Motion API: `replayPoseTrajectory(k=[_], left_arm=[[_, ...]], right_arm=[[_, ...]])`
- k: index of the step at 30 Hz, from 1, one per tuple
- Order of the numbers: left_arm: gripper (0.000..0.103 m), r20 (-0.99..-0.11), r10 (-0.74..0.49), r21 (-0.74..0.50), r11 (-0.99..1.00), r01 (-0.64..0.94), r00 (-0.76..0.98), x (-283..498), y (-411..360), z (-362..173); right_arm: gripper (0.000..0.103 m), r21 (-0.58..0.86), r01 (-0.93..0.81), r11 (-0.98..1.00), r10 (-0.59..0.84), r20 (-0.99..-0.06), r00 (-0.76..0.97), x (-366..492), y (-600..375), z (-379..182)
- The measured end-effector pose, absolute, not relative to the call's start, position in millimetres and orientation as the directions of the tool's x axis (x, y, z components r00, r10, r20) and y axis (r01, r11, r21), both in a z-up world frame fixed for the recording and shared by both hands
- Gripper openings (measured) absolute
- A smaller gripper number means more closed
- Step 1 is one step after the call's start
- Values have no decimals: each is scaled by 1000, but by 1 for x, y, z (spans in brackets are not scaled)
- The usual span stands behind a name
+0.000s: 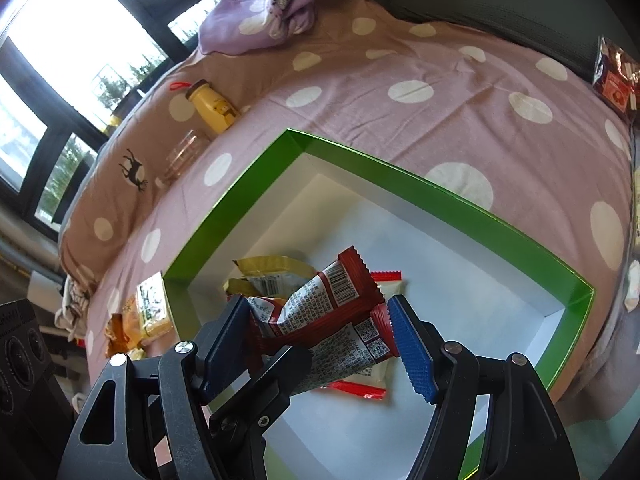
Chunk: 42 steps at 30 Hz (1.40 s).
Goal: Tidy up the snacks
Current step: 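Carry the red-and-white packet into the green box and release it, then grasp the white printed snack bag with the right gripper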
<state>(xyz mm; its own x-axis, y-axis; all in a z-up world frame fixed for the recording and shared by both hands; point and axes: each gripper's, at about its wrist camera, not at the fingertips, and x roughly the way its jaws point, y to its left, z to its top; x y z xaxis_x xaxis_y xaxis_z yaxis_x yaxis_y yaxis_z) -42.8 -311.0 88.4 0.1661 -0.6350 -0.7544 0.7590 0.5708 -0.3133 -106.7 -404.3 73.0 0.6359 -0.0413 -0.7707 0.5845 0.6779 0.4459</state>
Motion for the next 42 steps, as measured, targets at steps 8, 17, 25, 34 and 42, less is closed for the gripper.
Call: replayPoseTrajectory(k=[8,17,25,34,42], left_arm=[[41,-742,-646,-346,598,723,180,-43,-294,96],[82,-690,-577,-264,762,591,437,-38,-195,127],[92,-698,-267,-193,964,184,665,-12,-52,120],[91,-721,-196,-318,946,-65,664,36,52,82],[91,-734,-246,-401,909,-112,633,58,84,62]], right_arm=[[80,423,620,661,-104,-766,634,-111,-405,79],[90,454,507,732,-103,-662,742,-108,-377,110],[91,491,261,831,105,-599,794,-67,-303,128],[91,511,-17,859,387,-629,674,9,-189,118],[91,433,-141,890,441,-743,503,80,-100,103]])
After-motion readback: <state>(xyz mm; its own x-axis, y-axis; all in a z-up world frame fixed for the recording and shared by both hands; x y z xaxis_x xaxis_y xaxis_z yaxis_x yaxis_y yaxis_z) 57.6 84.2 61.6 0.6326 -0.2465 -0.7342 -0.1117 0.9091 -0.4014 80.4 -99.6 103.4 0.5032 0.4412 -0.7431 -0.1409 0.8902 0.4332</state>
